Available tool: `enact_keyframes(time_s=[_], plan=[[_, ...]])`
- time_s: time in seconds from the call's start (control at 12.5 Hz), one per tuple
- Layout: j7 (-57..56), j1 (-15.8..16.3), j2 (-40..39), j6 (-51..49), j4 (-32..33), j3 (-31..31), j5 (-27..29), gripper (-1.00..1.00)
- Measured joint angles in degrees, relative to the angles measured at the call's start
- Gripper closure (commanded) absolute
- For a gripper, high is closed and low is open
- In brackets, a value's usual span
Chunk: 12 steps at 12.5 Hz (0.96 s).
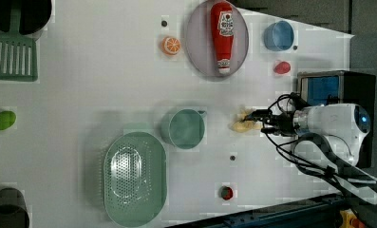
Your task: Pick Banana and place it in mug.
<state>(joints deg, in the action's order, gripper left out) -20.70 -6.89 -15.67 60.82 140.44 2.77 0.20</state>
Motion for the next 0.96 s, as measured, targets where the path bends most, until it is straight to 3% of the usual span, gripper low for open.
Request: enact_keyframes(time_s=[0.24,0.48,0.72,0.96], plan=[[-0.78,-0.01,-6.34,2.18,0.22,0.51,0.29,-1.00],[-1.26,1.33,-5.74,4.20,0.34,0.86,1.16,-0.29],[-1.90,0.40,-5.15,8.95,0.34,0.06,0.78,0.42],[-2.35,-0.58,-4.81,8.50,0.22,1.28,1.45,0.42]])
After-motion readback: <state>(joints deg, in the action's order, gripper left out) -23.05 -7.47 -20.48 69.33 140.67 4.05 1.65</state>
